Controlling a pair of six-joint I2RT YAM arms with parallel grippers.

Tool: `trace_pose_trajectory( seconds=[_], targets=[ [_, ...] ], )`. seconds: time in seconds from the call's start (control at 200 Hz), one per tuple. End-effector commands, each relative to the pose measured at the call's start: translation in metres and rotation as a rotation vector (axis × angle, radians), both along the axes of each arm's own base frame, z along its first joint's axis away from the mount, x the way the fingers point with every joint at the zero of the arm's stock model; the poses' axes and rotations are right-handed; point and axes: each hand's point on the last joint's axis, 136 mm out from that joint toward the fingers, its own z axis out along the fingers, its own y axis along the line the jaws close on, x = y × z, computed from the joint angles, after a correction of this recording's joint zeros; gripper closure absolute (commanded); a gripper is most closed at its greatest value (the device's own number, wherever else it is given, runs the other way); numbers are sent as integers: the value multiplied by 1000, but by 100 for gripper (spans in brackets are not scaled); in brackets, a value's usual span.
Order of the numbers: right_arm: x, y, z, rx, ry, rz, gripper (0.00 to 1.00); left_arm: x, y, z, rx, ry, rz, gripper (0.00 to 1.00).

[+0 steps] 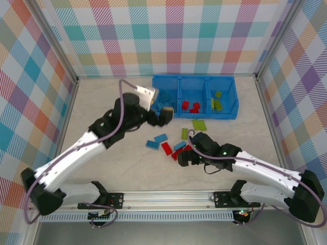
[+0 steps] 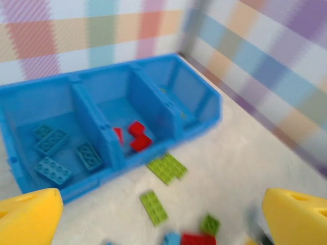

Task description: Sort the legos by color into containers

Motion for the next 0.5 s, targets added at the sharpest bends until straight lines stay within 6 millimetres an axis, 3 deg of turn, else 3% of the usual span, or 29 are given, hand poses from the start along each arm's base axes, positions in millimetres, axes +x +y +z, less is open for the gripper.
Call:
trace_pose_trajectory(
  seconds=[0.0, 0.12, 0.195, 0.335, 0.495],
  targets=[
    [11, 1, 0, -119, -91, 131, 6, -66, 16, -68, 378, -32, -276, 0],
    [22, -1, -8, -235, -141, 212, 11, -119, 47, -101, 545, -45, -444, 0],
    [28, 2, -11, -284, -162, 266, 13, -142, 63, -123, 594, -55, -545, 0],
    [35, 9, -21, -338, -132, 302, 24, -166, 78, -154, 620, -159, -685, 0],
    [37, 4, -43, -446, -57, 313, 36, -176, 72, -158, 563, -270, -763, 0]
  ],
)
